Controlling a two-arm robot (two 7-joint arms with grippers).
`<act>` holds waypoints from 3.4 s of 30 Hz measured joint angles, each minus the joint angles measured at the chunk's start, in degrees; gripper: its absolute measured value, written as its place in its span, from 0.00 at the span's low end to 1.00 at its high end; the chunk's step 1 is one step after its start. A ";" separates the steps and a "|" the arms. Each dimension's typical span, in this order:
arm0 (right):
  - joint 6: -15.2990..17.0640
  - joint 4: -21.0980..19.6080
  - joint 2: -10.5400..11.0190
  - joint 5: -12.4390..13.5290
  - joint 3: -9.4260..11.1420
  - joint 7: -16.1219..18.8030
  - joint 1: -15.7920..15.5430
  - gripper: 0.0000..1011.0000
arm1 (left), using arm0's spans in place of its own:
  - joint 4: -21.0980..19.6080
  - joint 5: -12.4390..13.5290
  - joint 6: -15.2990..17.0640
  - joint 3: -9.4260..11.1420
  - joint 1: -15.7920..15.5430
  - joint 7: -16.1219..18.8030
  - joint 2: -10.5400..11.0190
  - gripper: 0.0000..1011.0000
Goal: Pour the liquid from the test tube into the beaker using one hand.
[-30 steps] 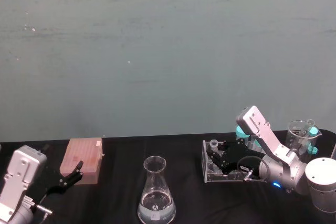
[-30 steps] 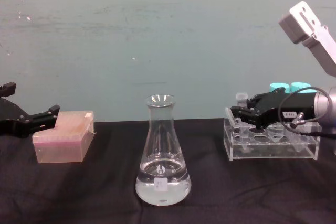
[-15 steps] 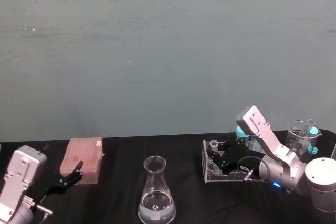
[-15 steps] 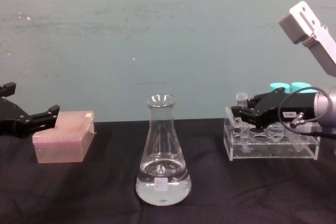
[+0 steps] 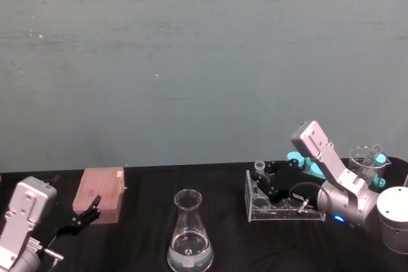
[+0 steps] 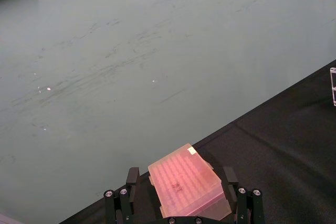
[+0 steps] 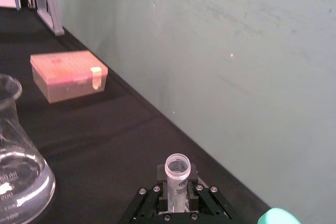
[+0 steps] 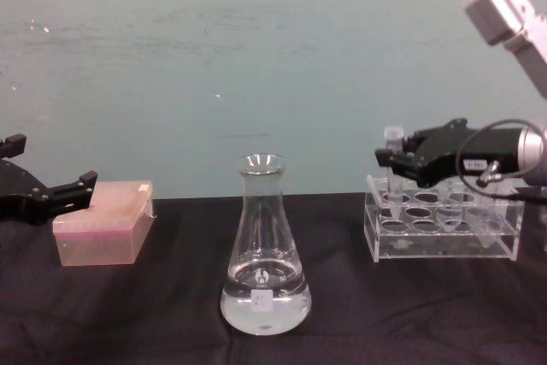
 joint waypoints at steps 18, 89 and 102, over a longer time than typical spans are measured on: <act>0.38 -9.58 2.45 1.15 1.91 -2.72 -2.55 0.20 | 0.00 0.00 0.00 0.00 0.00 0.00 0.00 0.99; -3.85 -20.23 -1.70 -31.33 -6.09 -16.87 -7.91 0.20 | 0.00 0.00 0.00 0.00 0.00 0.00 0.00 0.99; -4.86 -19.65 -1.59 -35.63 -7.53 -18.85 -7.81 0.20 | 0.00 0.00 0.00 0.00 0.00 0.00 0.00 0.99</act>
